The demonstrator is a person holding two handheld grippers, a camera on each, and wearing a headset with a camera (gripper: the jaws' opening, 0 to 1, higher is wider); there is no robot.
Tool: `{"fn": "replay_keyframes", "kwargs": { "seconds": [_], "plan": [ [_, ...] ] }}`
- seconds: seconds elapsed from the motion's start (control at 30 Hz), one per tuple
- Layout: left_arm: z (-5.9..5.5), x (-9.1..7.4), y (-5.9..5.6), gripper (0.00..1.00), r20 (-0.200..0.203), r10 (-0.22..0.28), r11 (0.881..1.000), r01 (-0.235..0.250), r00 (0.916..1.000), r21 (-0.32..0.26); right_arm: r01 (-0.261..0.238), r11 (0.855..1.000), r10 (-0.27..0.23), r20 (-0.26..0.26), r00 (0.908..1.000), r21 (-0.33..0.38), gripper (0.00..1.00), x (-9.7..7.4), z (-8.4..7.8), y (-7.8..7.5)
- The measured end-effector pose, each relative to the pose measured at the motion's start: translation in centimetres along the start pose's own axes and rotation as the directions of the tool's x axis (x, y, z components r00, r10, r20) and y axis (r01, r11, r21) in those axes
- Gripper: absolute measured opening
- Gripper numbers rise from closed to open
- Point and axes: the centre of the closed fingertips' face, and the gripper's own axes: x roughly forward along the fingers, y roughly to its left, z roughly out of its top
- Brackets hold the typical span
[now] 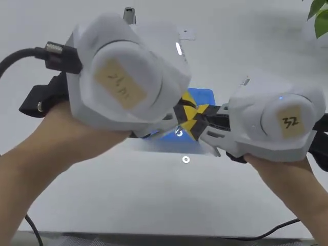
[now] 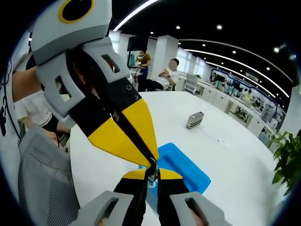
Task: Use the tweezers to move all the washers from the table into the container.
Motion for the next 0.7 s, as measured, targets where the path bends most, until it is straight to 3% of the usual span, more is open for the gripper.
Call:
{"fn": "replay_keyframes", "kwargs": {
  "seconds": [0.3, 0.7],
  "plan": [
    [0.0, 0.9, 1.3, 0.0, 0.012, 0.025, 1.0, -0.025, 0.9996, 0.007, 0.027, 0.999, -0.027, -0.002, 0.9996, -0.022, 0.03, 1.0, 0.1, -1.7],
    [-2.2, 3.2, 2.1, 0.0, 0.007, 0.031, 0.999, -0.031, 0.9995, -0.03, 0.035, 0.999, -0.037, -0.056, 0.9978, -0.035, 0.03, 3.3, -2.2, -2.7]
  ]
}}
